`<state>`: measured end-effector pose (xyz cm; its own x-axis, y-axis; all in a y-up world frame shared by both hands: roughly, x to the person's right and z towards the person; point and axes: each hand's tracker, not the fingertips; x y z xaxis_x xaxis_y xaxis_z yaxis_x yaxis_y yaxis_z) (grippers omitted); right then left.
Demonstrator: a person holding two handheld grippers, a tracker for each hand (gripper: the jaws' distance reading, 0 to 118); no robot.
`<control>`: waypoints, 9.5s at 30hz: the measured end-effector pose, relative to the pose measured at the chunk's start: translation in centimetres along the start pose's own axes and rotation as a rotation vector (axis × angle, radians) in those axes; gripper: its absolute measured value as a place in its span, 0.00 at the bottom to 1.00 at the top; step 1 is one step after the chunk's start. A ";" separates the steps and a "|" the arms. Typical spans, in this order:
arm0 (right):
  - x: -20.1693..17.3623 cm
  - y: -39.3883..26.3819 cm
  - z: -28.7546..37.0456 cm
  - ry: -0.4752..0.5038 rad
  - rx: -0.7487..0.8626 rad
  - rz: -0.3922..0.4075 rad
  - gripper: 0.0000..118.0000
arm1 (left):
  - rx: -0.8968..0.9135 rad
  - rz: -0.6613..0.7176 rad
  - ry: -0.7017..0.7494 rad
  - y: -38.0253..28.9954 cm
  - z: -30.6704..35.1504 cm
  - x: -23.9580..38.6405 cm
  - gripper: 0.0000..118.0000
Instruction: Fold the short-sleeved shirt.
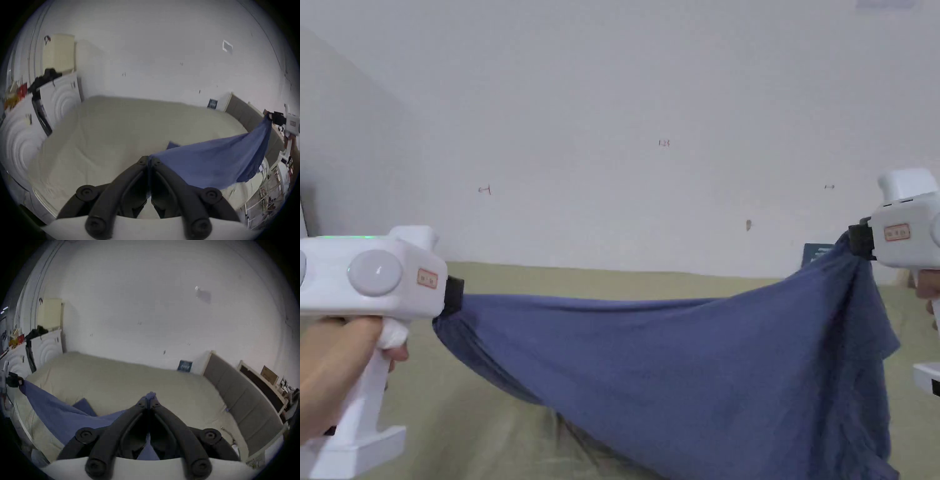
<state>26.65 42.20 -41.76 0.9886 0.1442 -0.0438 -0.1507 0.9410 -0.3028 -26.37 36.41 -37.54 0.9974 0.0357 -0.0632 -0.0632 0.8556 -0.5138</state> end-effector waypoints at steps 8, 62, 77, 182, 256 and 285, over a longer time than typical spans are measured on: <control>3.3 6.6 2.3 -0.123 0.093 -0.029 0.02 | 0.103 -0.047 0.132 10.1 1.0 2.8 0.02; -1.8 -4.5 -32.0 -0.118 -0.125 -0.107 0.02 | -0.070 -0.136 0.296 7.8 -35.6 3.3 0.02; -1.2 -18.2 -8.4 -0.019 -0.202 -0.172 0.02 | -0.136 -0.114 0.182 -9.9 -14.8 0.7 0.02; -1.0 -28.2 -11.0 0.022 -0.453 -0.111 0.04 | -0.347 0.050 0.025 -17.3 -16.7 -1.9 0.03; 0.5 -37.3 7.9 0.098 -0.511 -0.204 0.08 | -0.378 0.083 0.040 -29.3 -0.9 -3.4 0.09; -3.5 -28.2 -13.3 0.059 -0.395 -0.131 0.00 | -0.315 -0.012 0.114 -15.4 -22.9 0.1 0.00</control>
<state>27.43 11.09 -45.74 0.9995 0.0028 -0.0320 -0.0229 0.7590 -0.6507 -26.06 11.41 -49.18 0.9888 -0.0471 -0.1417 -0.0769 0.6530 -0.7535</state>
